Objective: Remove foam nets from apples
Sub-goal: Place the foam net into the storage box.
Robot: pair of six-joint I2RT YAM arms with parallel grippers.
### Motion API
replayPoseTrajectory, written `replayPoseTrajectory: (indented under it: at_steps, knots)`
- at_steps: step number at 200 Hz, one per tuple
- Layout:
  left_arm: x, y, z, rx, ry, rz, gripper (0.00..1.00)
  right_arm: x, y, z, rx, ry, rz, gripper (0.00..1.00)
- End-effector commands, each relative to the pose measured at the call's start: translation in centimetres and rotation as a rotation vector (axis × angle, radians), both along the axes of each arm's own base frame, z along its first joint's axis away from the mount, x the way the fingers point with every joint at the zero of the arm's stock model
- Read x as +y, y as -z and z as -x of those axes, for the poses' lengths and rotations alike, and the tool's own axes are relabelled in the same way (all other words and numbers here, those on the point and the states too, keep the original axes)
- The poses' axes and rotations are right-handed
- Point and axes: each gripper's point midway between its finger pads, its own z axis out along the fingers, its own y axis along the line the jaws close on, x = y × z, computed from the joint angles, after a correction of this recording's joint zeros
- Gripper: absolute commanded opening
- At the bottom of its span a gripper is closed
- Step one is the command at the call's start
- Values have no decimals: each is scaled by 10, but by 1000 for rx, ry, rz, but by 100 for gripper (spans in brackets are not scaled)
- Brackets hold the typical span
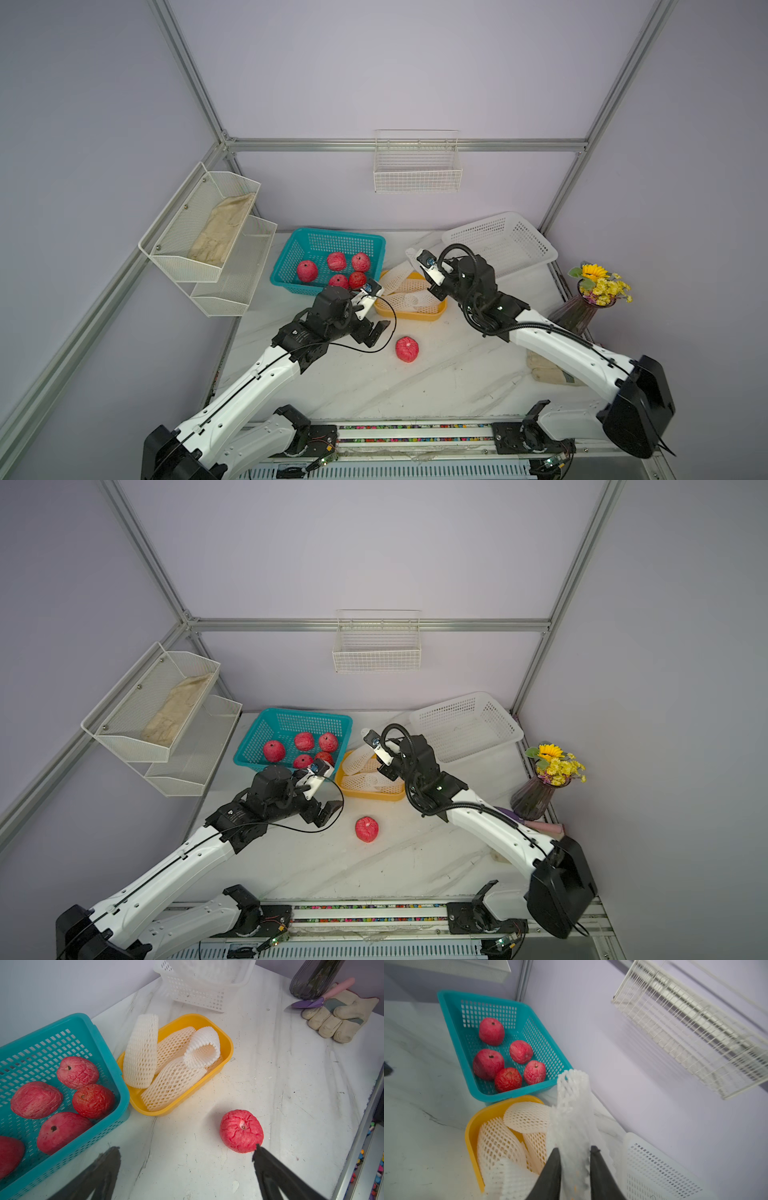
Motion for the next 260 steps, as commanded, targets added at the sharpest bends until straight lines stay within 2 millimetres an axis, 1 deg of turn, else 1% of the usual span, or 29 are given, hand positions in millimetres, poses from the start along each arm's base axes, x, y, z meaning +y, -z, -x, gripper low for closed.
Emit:
replayPoseTrajectory:
  at_steps: [1,12,29,52,61,81,90,105,117,131,144,158,169,189,201,215,225,233,245,260]
  knots:
    - [-3,6,1,8,27,0,100,-19,29,-36,58,43,58,26]
    - [-3,9,3,17,36,-6,100,-20,47,-46,82,27,81,25]
    - [-3,13,4,24,41,-17,100,-12,73,-51,116,-19,133,25]
    - [-2,18,4,33,47,-39,100,0,100,-45,189,-100,141,25]
    - [-3,20,4,38,52,-46,100,1,110,-42,209,-121,148,26]
    - [-5,24,4,49,68,-58,100,8,127,-35,263,-169,148,26]
    - [-6,25,3,52,75,-63,100,10,134,-33,284,-186,149,29]
    - [-8,26,2,56,89,-65,100,11,142,-34,304,-186,150,33]
    - [-10,27,1,60,98,-69,100,11,151,-36,329,-194,140,34]
    - [-13,29,1,69,108,-71,100,16,148,-39,349,-224,82,34]
    - [-15,29,0,74,117,-70,100,21,150,-45,366,-232,55,34]
    - [-17,29,0,78,124,-65,100,23,160,-49,391,-235,55,33]
    - [-17,29,0,80,124,-65,100,24,169,-48,413,-244,55,32]
    - [-18,29,0,82,128,-61,100,20,182,-44,449,-254,36,32]
    - [-19,29,0,82,130,-59,100,16,187,-44,472,-247,17,32]
    - [-19,29,1,85,135,-59,100,12,186,-41,482,-242,3,32]
    - [-20,30,2,90,143,-56,100,8,185,-39,484,-235,3,36]
    - [-21,31,2,92,146,-56,100,6,180,-38,477,-233,-1,38]
    - [-22,33,2,99,151,-56,100,5,170,-34,458,-245,-8,47]
    - [-23,36,2,109,154,-66,100,6,155,-34,432,-255,-34,54]
